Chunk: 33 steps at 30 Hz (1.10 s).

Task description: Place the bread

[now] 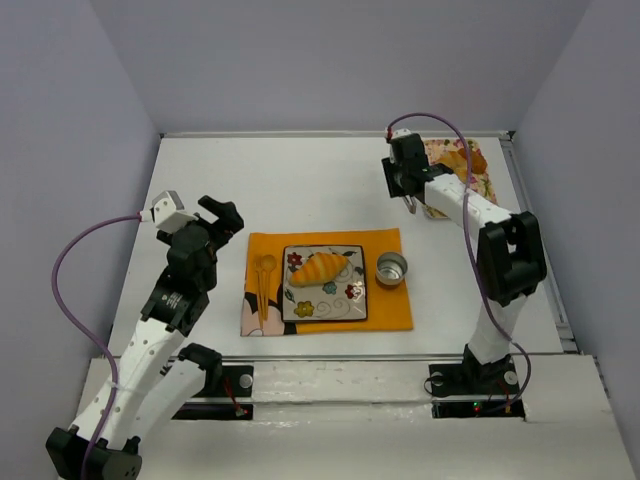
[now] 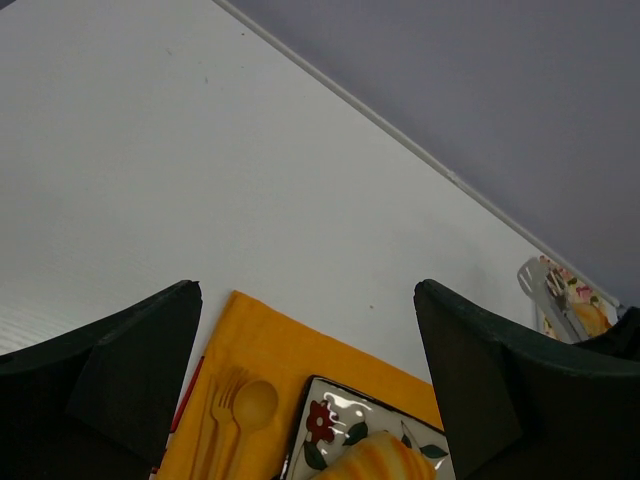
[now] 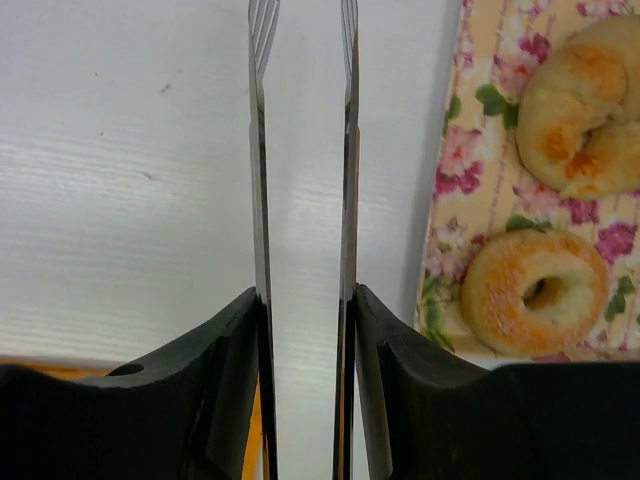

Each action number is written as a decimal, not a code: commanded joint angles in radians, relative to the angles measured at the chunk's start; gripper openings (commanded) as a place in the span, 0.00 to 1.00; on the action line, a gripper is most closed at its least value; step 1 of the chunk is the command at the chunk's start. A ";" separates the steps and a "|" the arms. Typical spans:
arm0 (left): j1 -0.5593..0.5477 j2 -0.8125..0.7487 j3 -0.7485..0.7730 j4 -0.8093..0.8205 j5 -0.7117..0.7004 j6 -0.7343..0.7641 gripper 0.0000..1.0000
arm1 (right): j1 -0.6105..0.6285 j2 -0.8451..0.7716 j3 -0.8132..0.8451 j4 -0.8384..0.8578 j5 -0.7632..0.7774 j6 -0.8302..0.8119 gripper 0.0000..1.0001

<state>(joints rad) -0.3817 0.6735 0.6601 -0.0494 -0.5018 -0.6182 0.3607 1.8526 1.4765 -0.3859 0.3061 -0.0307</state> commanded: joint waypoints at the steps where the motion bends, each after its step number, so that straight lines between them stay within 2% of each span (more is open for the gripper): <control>1: 0.004 -0.002 -0.017 0.037 -0.029 -0.003 0.99 | -0.032 0.118 0.145 0.082 -0.068 -0.040 0.46; 5: 0.004 0.006 -0.014 0.034 -0.038 -0.002 0.99 | -0.032 0.206 0.206 0.068 -0.100 -0.023 0.51; 11: 0.006 0.001 -0.013 0.031 -0.047 -0.002 0.99 | -0.032 0.243 0.220 0.041 -0.131 0.015 0.70; 13: 0.004 0.001 -0.013 0.031 -0.050 -0.003 0.99 | -0.032 0.228 0.219 0.025 -0.125 0.015 0.87; 14: 0.006 0.001 -0.013 0.029 -0.049 -0.003 0.99 | -0.032 0.215 0.216 0.025 -0.118 0.020 0.89; 16: 0.004 0.000 -0.013 0.029 -0.043 -0.003 0.99 | -0.032 0.160 0.203 0.024 -0.104 0.023 1.00; 25: 0.004 -0.005 -0.014 0.037 -0.014 0.000 0.99 | -0.032 -0.150 0.134 0.028 0.031 0.101 1.00; 29: 0.004 -0.008 -0.016 0.036 -0.009 0.002 0.99 | -0.032 -0.376 -0.028 0.027 0.125 0.236 1.00; 33: 0.004 -0.014 -0.017 0.039 -0.007 0.000 0.99 | -0.032 -0.699 -0.364 0.027 0.226 0.417 1.00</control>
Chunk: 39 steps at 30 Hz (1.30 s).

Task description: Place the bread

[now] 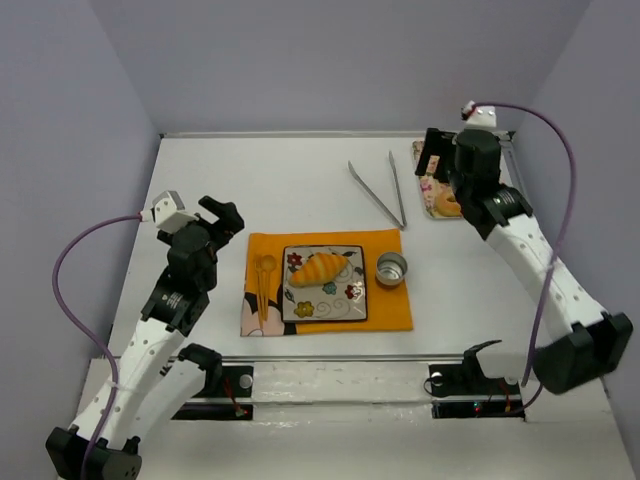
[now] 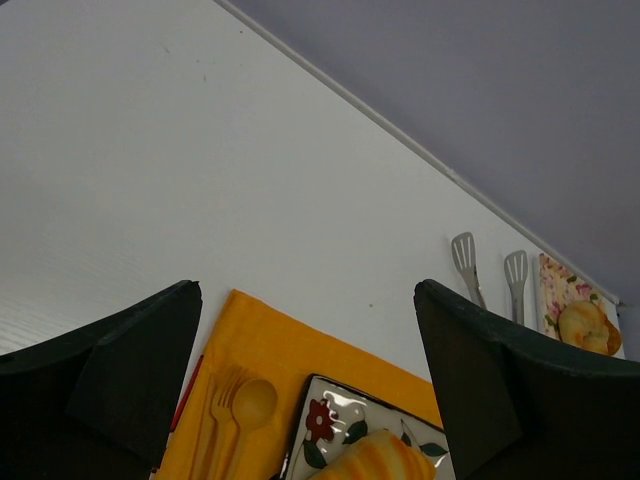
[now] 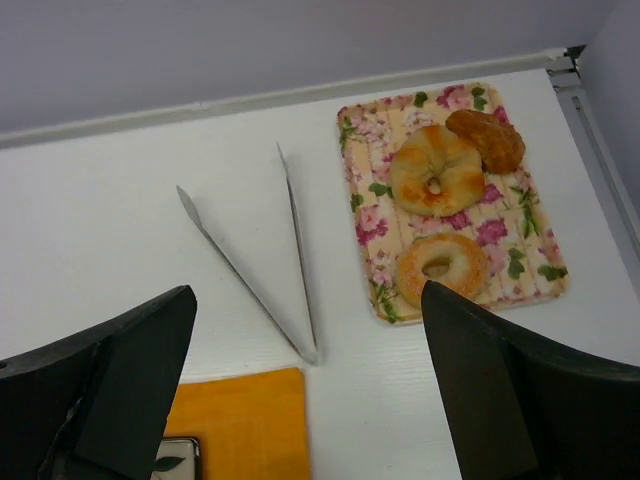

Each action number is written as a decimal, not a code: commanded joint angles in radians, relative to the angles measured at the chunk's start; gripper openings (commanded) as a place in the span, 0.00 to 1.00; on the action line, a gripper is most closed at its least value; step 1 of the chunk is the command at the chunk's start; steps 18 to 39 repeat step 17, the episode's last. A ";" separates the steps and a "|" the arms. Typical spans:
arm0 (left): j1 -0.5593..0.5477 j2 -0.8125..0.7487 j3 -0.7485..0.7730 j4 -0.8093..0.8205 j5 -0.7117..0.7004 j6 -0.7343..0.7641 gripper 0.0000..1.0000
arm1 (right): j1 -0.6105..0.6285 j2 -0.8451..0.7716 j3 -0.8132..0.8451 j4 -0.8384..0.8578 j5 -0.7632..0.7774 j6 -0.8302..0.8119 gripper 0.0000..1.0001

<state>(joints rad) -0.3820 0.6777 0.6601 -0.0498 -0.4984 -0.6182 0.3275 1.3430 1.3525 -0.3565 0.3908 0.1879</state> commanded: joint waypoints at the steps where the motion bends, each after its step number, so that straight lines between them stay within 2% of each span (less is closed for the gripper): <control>1: 0.005 -0.018 -0.017 0.041 -0.011 0.000 0.99 | 0.001 -0.235 -0.295 -0.002 0.175 0.229 1.00; 5: 0.005 -0.012 -0.014 0.038 -0.020 0.002 0.99 | 0.001 -0.418 -0.492 0.004 0.151 0.318 1.00; 7: 0.005 -0.012 -0.014 0.039 -0.016 -0.003 0.99 | 0.001 -0.479 -0.544 0.036 0.148 0.276 1.00; 14: 0.005 -0.009 -0.013 0.033 -0.015 -0.003 0.99 | 0.001 -0.559 -0.592 0.037 0.178 0.265 1.00; 39: 0.005 -0.007 -0.010 0.034 -0.012 -0.003 0.99 | 0.001 -0.568 -0.592 0.042 0.174 0.255 1.00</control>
